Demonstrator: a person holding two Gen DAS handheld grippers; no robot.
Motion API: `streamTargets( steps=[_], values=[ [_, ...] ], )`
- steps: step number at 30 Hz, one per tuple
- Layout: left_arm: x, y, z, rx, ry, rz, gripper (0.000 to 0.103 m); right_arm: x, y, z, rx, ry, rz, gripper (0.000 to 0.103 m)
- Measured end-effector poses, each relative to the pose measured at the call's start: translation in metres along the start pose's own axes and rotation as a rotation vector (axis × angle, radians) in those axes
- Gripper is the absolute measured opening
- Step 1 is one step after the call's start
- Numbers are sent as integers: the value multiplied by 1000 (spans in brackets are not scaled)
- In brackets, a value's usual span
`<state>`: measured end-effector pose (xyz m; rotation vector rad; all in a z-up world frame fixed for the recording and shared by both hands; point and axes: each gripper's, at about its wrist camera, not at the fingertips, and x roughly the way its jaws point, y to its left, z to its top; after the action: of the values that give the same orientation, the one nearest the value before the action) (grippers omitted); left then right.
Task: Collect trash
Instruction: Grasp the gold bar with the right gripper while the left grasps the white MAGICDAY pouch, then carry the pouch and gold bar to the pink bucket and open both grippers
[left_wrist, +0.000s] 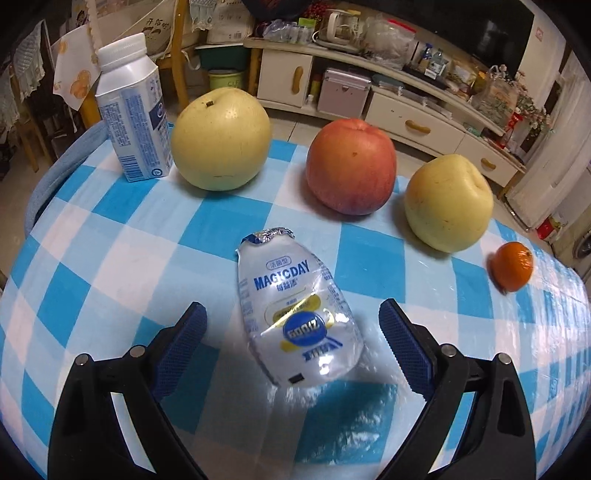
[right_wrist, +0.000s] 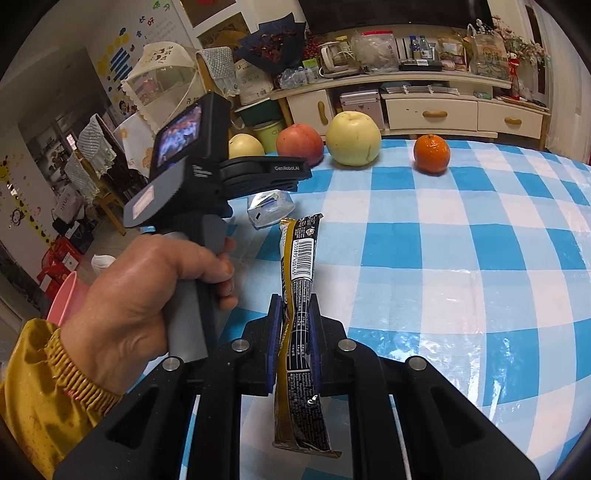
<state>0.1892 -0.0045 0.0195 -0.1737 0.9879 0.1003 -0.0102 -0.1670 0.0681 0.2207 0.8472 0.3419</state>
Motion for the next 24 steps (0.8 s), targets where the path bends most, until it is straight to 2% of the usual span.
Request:
streamTargets(
  steps=[2,3,4,8,24],
  values=[
    [4,-1,2,2,3,8,92,-1,-2,1,5,-1,3,15],
    [7,-1,2,-3,8,11,85,-2,-3,1,8,0,5,15],
    [8,-1,2,-3,3,22,83,-2,-3,1,11,1,7,15],
    [6,0,3,18,-14,49,64,-4,-3,1,17,0,11,15],
    [-21,29,-27,30,-3,-35,63,3,-5,-2,39,28,38,15]
  ],
)
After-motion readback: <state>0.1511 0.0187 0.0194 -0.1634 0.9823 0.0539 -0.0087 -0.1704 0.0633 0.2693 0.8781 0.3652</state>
